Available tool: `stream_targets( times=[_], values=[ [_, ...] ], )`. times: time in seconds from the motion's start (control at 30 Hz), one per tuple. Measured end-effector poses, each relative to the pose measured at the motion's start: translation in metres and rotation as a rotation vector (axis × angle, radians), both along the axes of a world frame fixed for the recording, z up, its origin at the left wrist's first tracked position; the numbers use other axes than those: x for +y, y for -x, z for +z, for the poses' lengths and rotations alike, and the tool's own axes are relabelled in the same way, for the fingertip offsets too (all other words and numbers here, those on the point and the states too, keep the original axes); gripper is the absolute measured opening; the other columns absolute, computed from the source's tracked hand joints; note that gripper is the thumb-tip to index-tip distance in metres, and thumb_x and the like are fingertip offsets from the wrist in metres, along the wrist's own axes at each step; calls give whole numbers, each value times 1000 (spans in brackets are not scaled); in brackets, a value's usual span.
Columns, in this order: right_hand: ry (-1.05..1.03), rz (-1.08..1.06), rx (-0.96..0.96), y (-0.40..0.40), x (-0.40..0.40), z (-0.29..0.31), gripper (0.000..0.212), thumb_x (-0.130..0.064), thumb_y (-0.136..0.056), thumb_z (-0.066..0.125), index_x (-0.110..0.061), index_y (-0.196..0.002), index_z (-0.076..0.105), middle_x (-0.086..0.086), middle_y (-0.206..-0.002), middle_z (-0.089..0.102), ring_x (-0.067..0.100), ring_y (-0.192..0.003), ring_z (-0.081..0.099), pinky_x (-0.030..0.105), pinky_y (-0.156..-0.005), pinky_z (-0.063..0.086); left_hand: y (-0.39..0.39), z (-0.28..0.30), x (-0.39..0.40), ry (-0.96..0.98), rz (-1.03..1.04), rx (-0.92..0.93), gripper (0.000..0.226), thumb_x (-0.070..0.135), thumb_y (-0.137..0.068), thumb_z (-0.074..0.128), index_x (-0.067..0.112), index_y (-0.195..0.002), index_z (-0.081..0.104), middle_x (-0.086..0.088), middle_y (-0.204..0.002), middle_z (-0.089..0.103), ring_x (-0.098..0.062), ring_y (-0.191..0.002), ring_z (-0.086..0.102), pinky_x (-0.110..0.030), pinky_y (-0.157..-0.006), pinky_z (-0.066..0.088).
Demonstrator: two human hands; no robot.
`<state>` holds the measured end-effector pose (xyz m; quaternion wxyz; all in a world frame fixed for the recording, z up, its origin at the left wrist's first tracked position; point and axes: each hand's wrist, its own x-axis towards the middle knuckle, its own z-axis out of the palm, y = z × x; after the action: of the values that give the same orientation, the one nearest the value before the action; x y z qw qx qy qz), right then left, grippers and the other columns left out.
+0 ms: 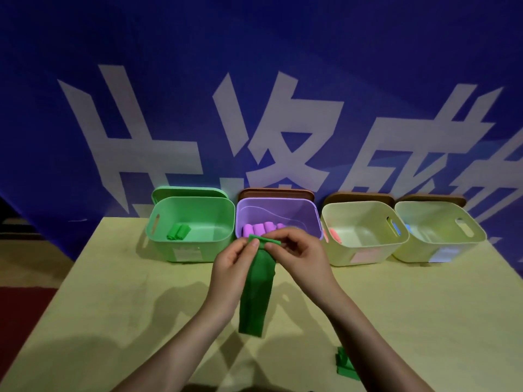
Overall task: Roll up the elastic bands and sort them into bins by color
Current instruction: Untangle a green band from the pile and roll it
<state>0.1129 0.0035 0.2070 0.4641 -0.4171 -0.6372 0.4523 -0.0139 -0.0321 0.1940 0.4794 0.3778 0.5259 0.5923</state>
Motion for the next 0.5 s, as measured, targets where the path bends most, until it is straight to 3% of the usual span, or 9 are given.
stream_targets(
  times=[0.1,0.27,0.4,0.5],
  values=[
    [-161,-81,-113,14,1,-2,14,-2,-83,70,-13,-90,74,-11,-82,65,5,-77,60,16,-72,46,17,2,1,111,-123,-236,27,21,-93,52,2,-102,69,-20,-96,71,-29,-83,68,-39,-68,57],
    [-470,-83,-350,27,2,-7,12,-9,-85,68,-11,-95,74,-1,-85,64,4,-76,57,17,-73,45,39,3,5,110,-181,-360,35,20,-97,44,-7,-111,62,-22,-95,69,-24,-74,67,-32,-60,55],
    [-475,-39,-404,27,-9,-7,17,-17,-90,60,-12,-99,73,-6,-91,60,8,-83,60,33,-79,50,49,-2,1,101,-259,-295,27,17,-93,49,-2,-103,65,-22,-92,70,-24,-71,68,-41,-70,58],
    [-338,-3,-364,26,-27,-2,20,-13,-91,59,-12,-104,73,-3,-94,63,8,-86,62,21,-80,47,53,-7,-8,105,-303,-247,22,12,-96,47,3,-100,66,-18,-88,71,-24,-72,69,-46,-84,52]
  ],
)
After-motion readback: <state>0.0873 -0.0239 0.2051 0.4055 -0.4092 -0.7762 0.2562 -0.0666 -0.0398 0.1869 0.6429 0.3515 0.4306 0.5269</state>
